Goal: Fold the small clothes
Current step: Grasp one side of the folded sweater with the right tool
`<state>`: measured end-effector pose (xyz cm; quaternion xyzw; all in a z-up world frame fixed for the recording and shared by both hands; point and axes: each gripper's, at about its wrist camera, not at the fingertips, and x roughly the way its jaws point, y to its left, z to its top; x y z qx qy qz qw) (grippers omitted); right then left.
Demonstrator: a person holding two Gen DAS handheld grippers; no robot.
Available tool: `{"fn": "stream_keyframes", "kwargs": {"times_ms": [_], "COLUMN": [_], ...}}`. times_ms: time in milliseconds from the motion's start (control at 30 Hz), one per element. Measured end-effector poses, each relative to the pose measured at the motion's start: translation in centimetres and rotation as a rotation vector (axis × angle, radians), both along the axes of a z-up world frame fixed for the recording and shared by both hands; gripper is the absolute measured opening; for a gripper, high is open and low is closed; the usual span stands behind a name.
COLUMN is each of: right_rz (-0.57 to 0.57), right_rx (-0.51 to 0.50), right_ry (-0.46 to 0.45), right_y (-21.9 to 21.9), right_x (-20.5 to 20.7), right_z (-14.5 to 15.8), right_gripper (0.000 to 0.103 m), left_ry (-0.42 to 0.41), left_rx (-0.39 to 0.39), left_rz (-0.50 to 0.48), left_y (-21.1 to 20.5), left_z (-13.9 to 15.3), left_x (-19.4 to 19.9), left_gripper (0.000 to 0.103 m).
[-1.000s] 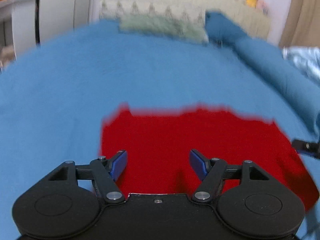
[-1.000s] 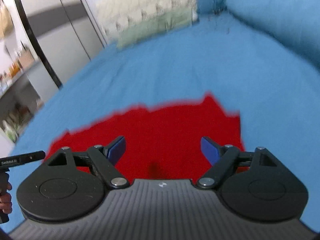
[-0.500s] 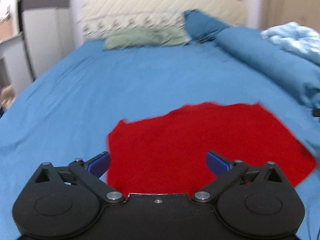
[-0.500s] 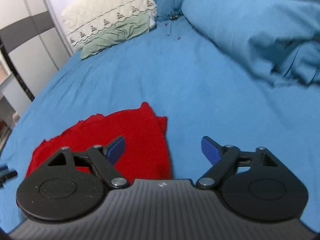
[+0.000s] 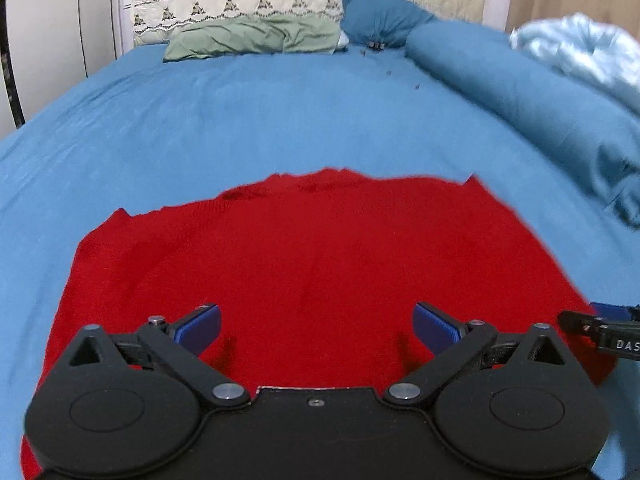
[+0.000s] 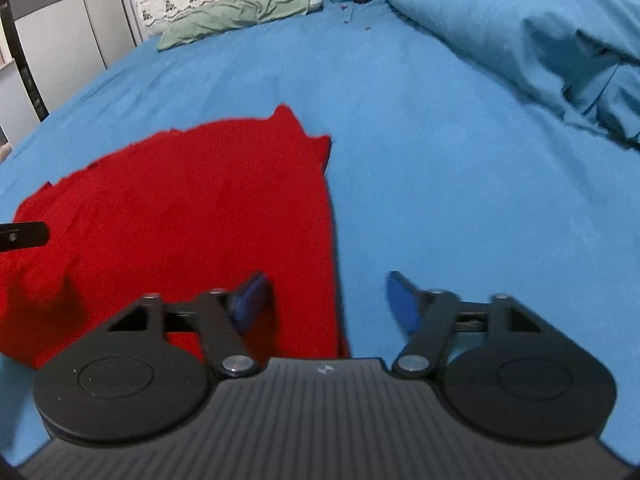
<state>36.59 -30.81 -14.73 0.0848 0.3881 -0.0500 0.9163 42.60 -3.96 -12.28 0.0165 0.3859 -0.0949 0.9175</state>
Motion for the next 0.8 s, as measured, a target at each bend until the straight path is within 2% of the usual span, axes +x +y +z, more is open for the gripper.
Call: {"fn": "stream_keyframes", "kwargs": {"times_ms": [200, 300, 367, 400, 433, 467, 667, 800], "right_rz": [0.039, 0.067, 0.062, 0.052, 0.042, 0.032, -0.087, -0.064], "right_rx": [-0.019, -0.010, 0.029, 0.051, 0.077, 0.118, 0.354, 0.437], "right_ry": [-0.065, -0.065, -0.059, -0.052, -0.046, -0.036, -0.021, -0.077], "right_y": [2.2, 2.5, 2.0, 1.8, 1.6, 1.3, -0.7, 0.0], "right_x": [-0.2, -0.2, 0.0, 0.0, 0.2, 0.3, 0.6, 1.1], "right_z": [-1.5, -1.6, -1.6, -1.5, -1.3, -1.1, 1.2, 5.2], "right_gripper": [0.076, 0.065, 0.050, 0.045, 0.034, 0.030, 0.026, 0.026], "left_ry": [0.088, 0.086, 0.096, 0.101, 0.107, 0.114, 0.141, 0.156], "left_rx": [0.056, 0.064, 0.064, 0.059, 0.052, 0.045, 0.037, -0.024], "left_rz": [0.001, -0.003, -0.002, -0.001, 0.002, 0.002, -0.008, 0.005], "left_y": [-0.9, -0.9, -0.9, -0.8, -0.8, -0.7, -0.5, 1.1], "left_z": [-3.4, -3.9, -4.1, -4.2, -4.2, -4.2, -4.0, -2.5], "left_x": [1.8, 2.0, 2.2, 2.3, 2.4, 2.5, 3.1, 3.2], "left_gripper": [0.103, 0.103, 0.103, 0.103, 0.103, 0.103, 0.103, 0.103]}}
